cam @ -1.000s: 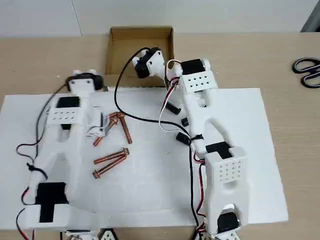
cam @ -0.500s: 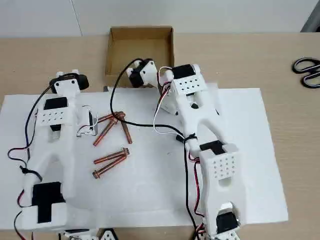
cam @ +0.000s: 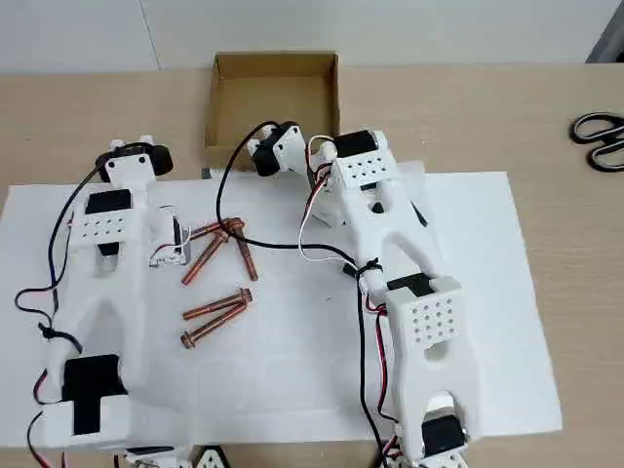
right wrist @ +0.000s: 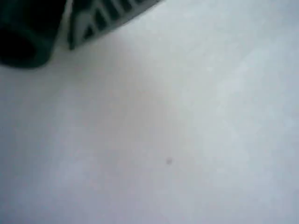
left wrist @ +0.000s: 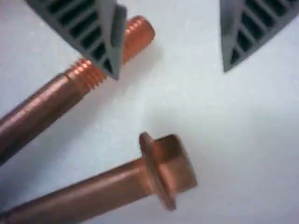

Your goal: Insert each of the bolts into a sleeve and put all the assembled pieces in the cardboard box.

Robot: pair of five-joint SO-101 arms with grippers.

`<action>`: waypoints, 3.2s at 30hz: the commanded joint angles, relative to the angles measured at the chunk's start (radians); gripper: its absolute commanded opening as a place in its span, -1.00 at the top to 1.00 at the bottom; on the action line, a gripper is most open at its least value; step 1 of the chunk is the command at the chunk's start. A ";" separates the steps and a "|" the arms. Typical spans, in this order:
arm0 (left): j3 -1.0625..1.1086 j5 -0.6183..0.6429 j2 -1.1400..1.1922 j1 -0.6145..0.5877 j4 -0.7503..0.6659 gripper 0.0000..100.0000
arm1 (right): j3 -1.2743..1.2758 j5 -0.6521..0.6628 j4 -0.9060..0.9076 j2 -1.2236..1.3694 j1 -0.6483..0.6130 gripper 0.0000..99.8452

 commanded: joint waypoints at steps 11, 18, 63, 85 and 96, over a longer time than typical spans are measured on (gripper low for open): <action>-0.038 0.002 -0.043 -0.003 -0.014 0.72 | -0.021 -0.026 -0.015 0.050 0.053 0.87; -0.035 0.002 -0.041 -0.003 -0.012 0.72 | -0.021 -0.028 -0.013 0.042 0.054 0.99; -0.248 -0.103 -0.043 0.101 0.163 0.94 | 0.152 -0.634 0.371 -0.392 0.291 0.99; -0.630 -0.189 0.358 0.206 0.425 0.87 | 0.825 -0.535 0.263 -0.915 0.605 0.99; -0.719 -0.207 0.428 0.196 0.451 0.71 | 1.053 -0.486 0.206 -1.130 0.661 0.99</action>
